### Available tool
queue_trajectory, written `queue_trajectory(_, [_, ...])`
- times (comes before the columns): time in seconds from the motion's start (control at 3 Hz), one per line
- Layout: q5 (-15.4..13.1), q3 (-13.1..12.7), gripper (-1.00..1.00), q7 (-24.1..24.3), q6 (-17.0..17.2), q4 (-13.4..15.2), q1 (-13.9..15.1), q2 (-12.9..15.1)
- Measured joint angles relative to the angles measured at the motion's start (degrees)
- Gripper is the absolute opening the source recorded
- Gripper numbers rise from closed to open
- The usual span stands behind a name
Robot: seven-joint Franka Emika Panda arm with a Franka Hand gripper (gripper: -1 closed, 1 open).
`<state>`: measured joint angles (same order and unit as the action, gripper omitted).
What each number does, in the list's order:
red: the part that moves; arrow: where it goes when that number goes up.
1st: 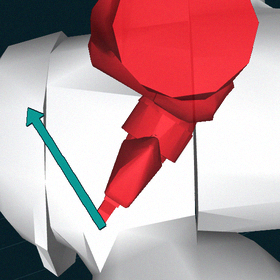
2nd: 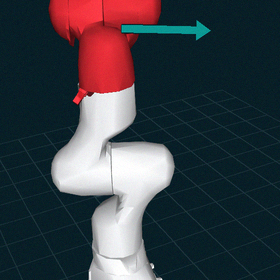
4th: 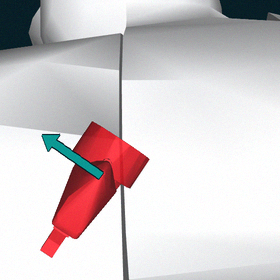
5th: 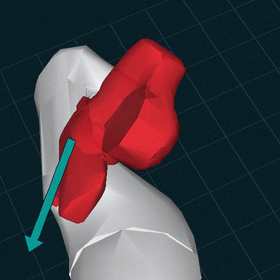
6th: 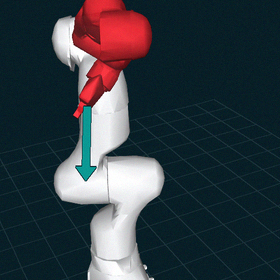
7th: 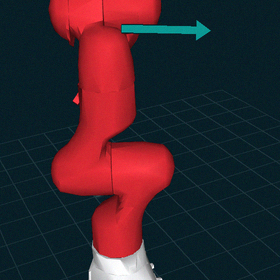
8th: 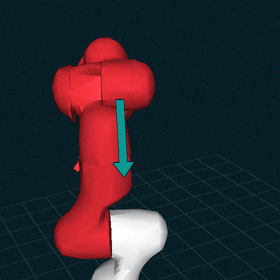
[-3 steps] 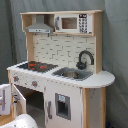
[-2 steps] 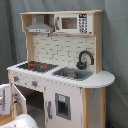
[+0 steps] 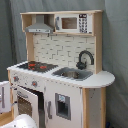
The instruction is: Play with the kitchen
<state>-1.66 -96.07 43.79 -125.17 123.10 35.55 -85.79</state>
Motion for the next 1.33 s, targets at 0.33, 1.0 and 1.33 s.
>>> queue_trajectory(0.33, [-0.7,2.7,1.0,-5.2,-0.1,-0.1,-0.1,0.1])
queue_trajectory(1.0, [-0.7,7.3,1.0,-17.2,-0.2,-0.1,-0.4,1.5])
queue_trajectory(1.33, [-0.6,10.1,1.0,-23.6,-0.1,-0.1,-0.8,2.0])
